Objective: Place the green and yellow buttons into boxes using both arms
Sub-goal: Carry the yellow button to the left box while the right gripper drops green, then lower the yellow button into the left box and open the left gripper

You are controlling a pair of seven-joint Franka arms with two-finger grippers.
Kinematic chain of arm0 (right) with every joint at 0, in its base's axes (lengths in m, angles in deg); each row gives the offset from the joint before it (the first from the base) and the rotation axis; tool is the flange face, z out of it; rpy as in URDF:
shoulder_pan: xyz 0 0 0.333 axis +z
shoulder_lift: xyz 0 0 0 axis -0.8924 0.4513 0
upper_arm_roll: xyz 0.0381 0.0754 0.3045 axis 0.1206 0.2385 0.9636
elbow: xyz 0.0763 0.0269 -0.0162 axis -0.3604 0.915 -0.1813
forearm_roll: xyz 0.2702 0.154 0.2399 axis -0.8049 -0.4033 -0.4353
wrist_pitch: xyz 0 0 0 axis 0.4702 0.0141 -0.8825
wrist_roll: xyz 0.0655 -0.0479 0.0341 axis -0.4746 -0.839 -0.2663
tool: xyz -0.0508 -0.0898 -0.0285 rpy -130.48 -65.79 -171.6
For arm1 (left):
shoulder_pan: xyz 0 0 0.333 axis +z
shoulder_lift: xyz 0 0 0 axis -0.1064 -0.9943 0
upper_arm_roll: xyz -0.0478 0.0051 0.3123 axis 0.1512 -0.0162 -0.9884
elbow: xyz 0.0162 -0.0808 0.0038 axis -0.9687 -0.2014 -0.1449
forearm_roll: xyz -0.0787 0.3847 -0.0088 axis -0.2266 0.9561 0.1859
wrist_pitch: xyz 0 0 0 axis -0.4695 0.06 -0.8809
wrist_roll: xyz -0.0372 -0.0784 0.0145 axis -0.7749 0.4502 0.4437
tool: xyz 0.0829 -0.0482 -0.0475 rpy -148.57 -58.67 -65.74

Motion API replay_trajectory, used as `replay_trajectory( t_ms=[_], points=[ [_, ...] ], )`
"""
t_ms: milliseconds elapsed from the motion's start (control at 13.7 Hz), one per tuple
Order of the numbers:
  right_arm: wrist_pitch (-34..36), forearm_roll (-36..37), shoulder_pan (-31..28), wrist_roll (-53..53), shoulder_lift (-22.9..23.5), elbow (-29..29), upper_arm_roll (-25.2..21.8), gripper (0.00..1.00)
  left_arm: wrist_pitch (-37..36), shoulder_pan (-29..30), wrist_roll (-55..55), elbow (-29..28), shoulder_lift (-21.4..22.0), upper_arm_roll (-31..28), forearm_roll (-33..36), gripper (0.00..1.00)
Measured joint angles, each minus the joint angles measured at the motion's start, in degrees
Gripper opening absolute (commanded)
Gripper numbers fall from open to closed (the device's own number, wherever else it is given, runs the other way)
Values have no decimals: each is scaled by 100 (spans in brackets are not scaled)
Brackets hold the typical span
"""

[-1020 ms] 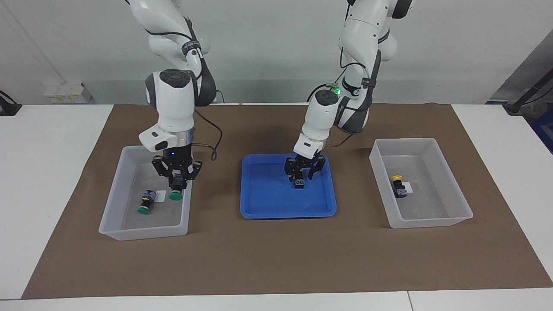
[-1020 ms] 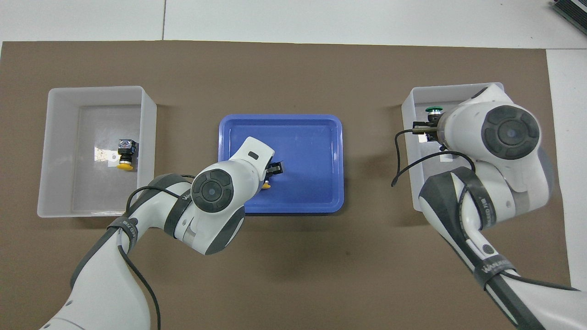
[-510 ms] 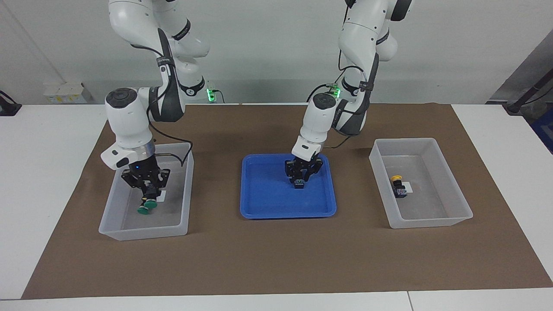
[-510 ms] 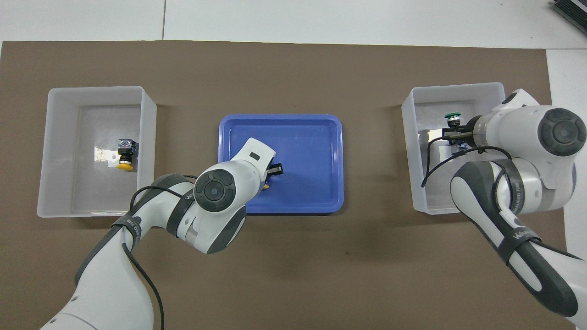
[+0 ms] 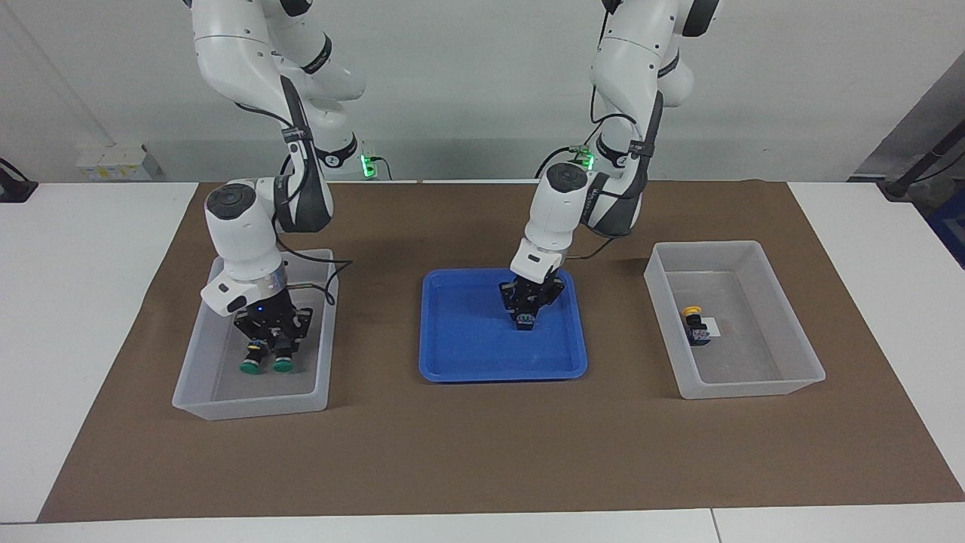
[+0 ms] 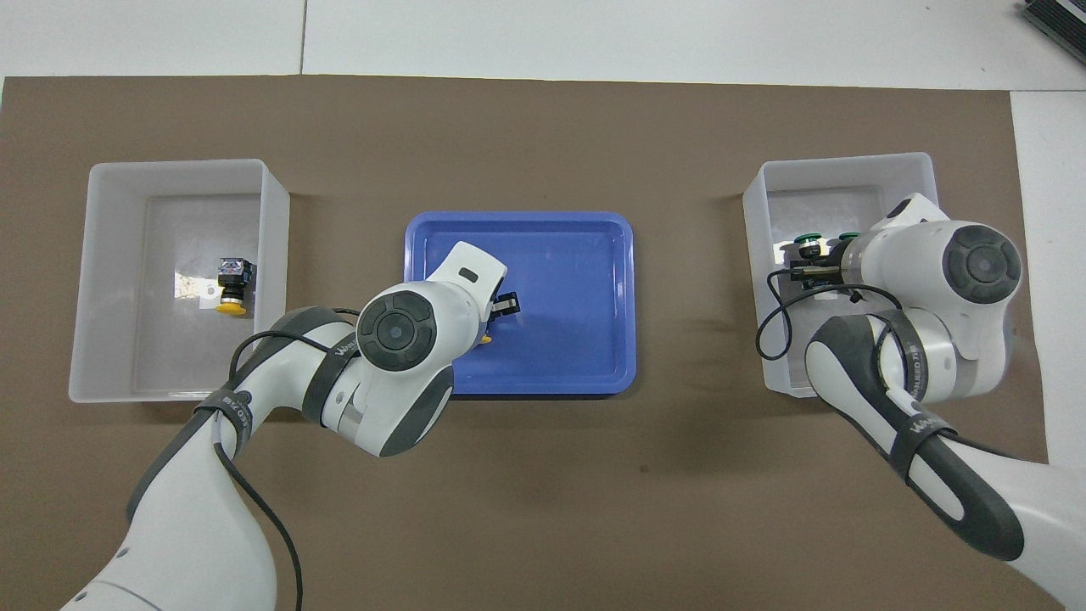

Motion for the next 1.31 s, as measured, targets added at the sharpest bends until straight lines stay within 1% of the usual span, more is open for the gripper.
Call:
replay_trajectory(
  t_ms=[73, 146, 291, 437, 583, 729, 947, 1093, 1312],
  points=[
    [-5, 0, 0, 0, -1, 12, 0, 94, -232, 11, 0, 132, 47, -45, 0, 0],
    [-11, 0, 0, 0, -3, 12, 0, 100, -468, 50, -1, 228, 135, -71, 0, 0],
    [-24, 0, -1, 2, -46, 4, 0, 100, -902, 205, -8, 322, 418, -92, 0, 0],
    [48, -5, 8, 175, -229, -20, 1, 100, -1226, 394, -52, 330, 737, -104, 1, 0],
    [594, -5, 120, 534, -610, -87, 21, 100, -1624, 655, -397, 332, 1018, -109, 5, 0],
    [1283, -44, 314, 805, -1080, -202, 34, 100, -1977, 984, -976, 334, 1238, -119, 5, 0],
    [2469, -559, 445, 844, -1708, -556, 56, 100, -2299, 1612, -1978, 333, 1472, -144, 2, 0],
    [3037, -636, 435, 843, -1918, -836, 51, 100, -2317, 2175, -2800, 333, 1527, -155, -71, 0],
    [3721, -652, 401, 756, -1984, -1389, 43, 100, -2311, 3046, -4328, 328, 1531, -179, -339, 0]
  ],
)
